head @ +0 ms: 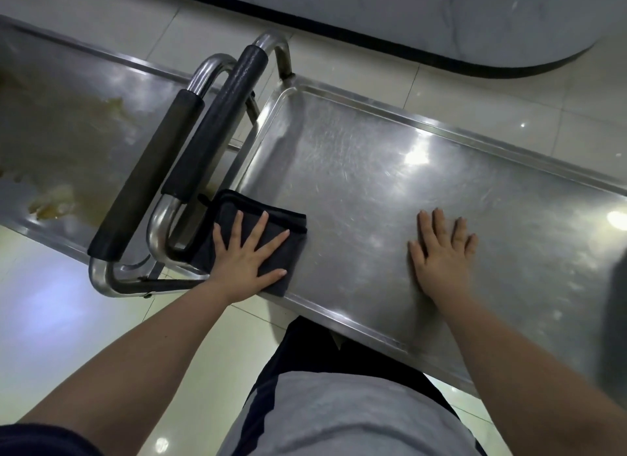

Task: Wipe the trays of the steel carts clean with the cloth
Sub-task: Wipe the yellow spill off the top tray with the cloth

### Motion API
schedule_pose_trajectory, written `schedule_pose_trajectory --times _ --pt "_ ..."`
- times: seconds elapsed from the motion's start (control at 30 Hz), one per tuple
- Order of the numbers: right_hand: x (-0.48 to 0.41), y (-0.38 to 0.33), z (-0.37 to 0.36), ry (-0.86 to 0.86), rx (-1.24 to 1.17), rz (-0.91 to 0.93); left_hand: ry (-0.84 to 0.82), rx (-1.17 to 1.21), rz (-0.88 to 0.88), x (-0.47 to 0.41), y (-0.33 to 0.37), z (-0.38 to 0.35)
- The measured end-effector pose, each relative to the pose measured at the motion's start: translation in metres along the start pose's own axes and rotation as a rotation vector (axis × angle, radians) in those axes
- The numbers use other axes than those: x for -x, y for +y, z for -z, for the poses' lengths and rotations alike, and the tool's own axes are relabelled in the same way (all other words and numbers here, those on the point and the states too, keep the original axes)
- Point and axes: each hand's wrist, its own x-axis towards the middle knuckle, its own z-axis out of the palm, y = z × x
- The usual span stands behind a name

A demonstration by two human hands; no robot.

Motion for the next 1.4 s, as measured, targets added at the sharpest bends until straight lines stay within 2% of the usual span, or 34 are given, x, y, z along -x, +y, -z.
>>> schedule_pose_trajectory --times 0.2,0.5,0.7,0.9,1.2,1.4 --pt "0.000 -0.001 -0.006 0.027 0.038 -0.005 0.005 -0.004 0.006 0.002 0.022 -0.001" --pt "-0.003 0.002 -0.009 0.028 0.037 0.008 0.054 0.052 -0.134 0.010 0.152 -0.014" --pt "-0.002 0.002 -0.010 0.053 0.008 0.017 0.063 0.029 -0.118 0.007 0.189 -0.012" --pt "-0.004 0.006 -0.011 0.069 -0.013 0.022 0.120 0.048 -0.133 0.002 0.168 -0.010" --pt "-0.004 0.004 -0.013 0.089 -0.012 0.031 0.127 -0.001 0.042 -0.020 0.056 -0.002" --pt "-0.002 -0.008 -0.006 0.138 -0.107 0.076 0.139 -0.009 0.033 -0.022 0.053 -0.002"
